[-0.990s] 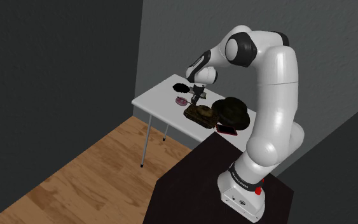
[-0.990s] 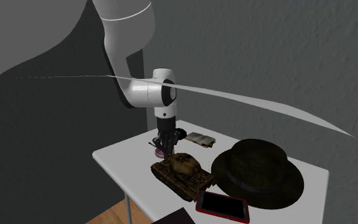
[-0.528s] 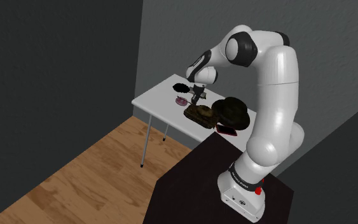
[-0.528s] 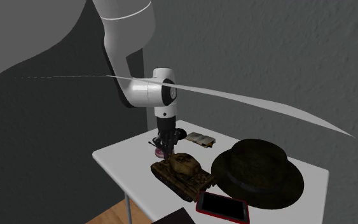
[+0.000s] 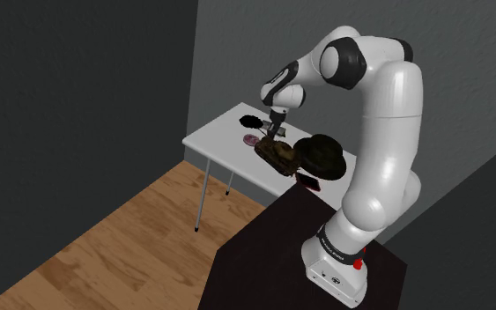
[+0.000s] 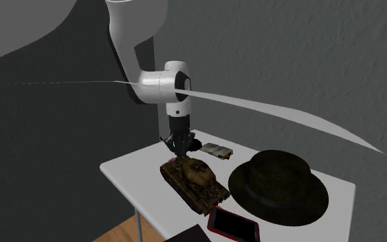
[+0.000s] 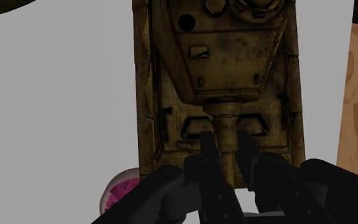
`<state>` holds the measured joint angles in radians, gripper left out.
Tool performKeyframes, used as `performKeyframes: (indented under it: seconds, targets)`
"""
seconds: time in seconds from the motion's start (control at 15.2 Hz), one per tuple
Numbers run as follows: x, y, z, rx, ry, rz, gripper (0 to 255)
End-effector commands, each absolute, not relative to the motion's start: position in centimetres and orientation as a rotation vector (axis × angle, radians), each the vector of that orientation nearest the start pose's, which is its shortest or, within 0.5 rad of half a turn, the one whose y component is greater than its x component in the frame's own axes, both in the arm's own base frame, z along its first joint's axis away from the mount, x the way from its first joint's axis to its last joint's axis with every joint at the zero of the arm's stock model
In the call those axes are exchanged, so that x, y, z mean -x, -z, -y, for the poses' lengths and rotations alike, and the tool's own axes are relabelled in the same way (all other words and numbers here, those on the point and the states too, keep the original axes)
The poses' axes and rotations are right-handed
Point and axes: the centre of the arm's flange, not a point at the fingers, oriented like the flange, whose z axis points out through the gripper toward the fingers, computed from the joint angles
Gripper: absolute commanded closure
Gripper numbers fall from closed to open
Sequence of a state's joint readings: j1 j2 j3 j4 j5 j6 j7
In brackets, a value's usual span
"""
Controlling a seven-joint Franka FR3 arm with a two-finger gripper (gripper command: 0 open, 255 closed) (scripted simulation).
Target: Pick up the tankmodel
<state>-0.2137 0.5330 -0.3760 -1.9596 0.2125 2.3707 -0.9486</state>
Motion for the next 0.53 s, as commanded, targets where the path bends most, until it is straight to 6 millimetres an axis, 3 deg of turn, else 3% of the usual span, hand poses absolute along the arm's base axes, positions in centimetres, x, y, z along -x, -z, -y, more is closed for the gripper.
performKeyframes:
  seconds: [0.0, 0.33, 0.46]
  targets:
    - [-51.0, -22.2, 33.2, 3.1, -0.132, 0.374, 255]
    - [-51.0, -24.9, 33.2, 3.1, -0.132, 0.374, 255]
    - [-51.0, -24.9, 33.2, 3.1, -0.132, 0.374, 255]
